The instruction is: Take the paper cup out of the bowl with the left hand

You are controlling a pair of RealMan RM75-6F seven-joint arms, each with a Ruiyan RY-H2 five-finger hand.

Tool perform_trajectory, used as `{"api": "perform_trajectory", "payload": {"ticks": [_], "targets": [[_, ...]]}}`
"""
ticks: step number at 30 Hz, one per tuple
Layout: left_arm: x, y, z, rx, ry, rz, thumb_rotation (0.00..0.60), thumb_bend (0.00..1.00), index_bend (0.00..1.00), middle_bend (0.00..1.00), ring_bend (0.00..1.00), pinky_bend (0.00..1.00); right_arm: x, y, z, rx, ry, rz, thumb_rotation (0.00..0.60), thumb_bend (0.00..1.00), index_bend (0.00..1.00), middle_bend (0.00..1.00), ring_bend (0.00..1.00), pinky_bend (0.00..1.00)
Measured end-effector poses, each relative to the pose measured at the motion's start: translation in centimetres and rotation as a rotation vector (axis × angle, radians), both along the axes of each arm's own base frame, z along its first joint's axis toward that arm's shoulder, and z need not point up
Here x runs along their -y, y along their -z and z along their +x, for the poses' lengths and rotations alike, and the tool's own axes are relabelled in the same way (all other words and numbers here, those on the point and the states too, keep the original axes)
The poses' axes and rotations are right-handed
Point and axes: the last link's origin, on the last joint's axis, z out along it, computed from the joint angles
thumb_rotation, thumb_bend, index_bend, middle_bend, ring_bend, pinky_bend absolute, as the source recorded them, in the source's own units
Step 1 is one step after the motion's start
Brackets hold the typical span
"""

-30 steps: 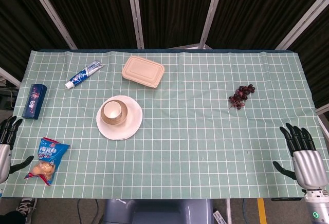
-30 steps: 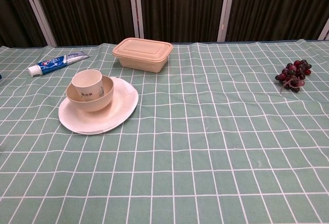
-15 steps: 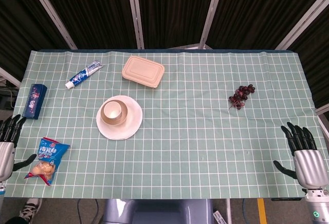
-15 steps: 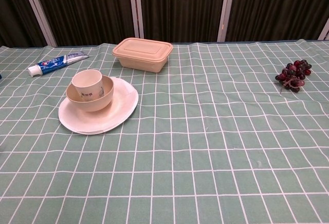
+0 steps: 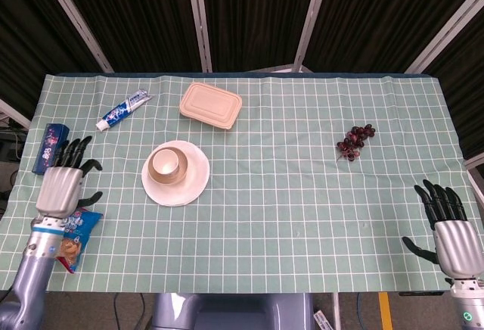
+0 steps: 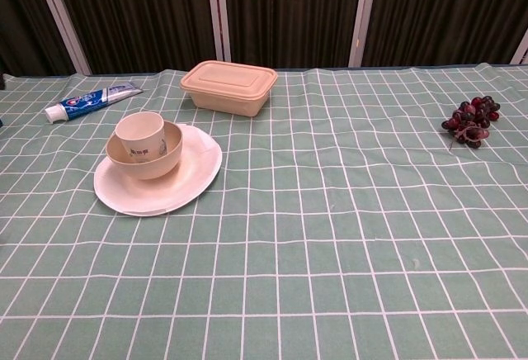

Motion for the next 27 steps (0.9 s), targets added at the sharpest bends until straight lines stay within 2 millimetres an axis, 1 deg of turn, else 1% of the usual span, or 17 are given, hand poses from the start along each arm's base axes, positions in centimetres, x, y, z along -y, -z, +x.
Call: {"api": "perform_trajectory", "payload": {"ticks": [2, 5, 8, 11, 15, 27], "targets": [[-1.4, 1.1, 0.9, -0.010, 0.005, -0.025, 0.600, 0.20, 0.48, 0.00, 0.00, 0.00, 0.0, -0.1, -0.1, 0.005, 0.003, 0.001, 0.600, 0.07, 0.01, 0.00, 0.00, 0.00], [-2.9, 2.6, 2.1, -0.027, 0.015, -0.054, 0.600, 0.22, 0.49, 0.00, 0.00, 0.00, 0.1, -0.2, -0.2, 0.012, 0.005, 0.000, 0.600, 0.07, 0.02, 0.00, 0.00, 0.00], [-3.7, 3.8, 2.9, -0.038, 0.022, -0.073, 0.600, 0.23, 0.51, 0.00, 0.00, 0.00, 0.2, -0.3, -0.2, 0.017, 0.008, 0.001, 0.600, 0.07, 0.02, 0.00, 0.00, 0.00], [-4.3, 5.0, 3.7, -0.051, 0.028, -0.099, 0.600, 0.24, 0.51, 0.00, 0.00, 0.00, 0.2, -0.5, -0.3, 0.025, 0.009, -0.002, 0.600, 0.07, 0.01, 0.00, 0.00, 0.00], [-4.8, 6.4, 4.6, -0.078, 0.031, -0.122, 0.600, 0.27, 0.53, 0.00, 0.00, 0.00, 0.2, -0.7, -0.3, 0.032, 0.011, -0.004, 0.600, 0.07, 0.02, 0.00, 0.00, 0.00], [-6.4, 9.3, 5.7, -0.105, 0.011, -0.158, 0.600, 0.28, 0.53, 0.00, 0.00, 0.00, 0.2, -0.8, -0.4, 0.037, 0.012, 0.001, 0.600, 0.07, 0.02, 0.00, 0.00, 0.00]]}}
